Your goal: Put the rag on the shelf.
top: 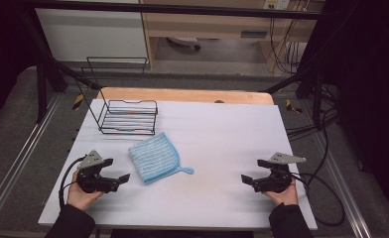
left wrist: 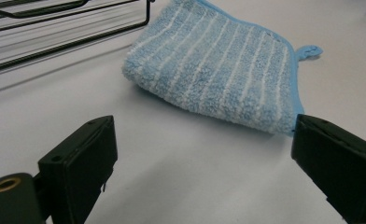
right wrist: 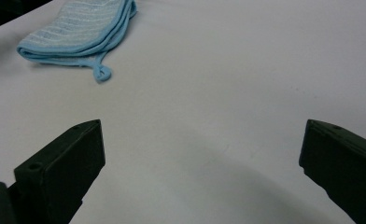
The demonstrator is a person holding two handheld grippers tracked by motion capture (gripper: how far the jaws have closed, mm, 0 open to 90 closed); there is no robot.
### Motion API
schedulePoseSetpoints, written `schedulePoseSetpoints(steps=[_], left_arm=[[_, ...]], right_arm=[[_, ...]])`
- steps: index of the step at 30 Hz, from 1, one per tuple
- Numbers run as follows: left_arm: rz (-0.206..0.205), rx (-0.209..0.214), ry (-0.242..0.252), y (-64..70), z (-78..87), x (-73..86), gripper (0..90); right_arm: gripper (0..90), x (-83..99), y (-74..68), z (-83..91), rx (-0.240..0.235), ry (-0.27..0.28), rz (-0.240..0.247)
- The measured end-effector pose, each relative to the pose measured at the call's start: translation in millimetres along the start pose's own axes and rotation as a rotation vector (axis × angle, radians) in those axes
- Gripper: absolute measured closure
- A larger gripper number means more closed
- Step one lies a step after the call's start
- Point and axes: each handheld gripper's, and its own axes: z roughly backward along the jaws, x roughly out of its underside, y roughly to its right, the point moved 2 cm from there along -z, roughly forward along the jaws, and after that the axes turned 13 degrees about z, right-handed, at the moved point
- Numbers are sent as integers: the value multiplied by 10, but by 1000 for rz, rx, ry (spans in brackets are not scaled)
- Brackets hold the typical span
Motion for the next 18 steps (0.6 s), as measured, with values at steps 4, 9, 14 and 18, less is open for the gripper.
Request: schedulePoseSetpoints(steps=[4,9,14,18], left_arm=[[8,0,3,2,5,-5,72],[10,-3,-3,20,7,-26,72],[12,8,-5,104,6,-78,81],[10,16,-14,210,-30,-146,98]], right_arm=[[9,1,-1,2,4,-2,1],[9,5,-5,-12,7,-17,3],[10,3,-14,-16,11,-20,3],[10,3,-18,-22,12,-28,8]])
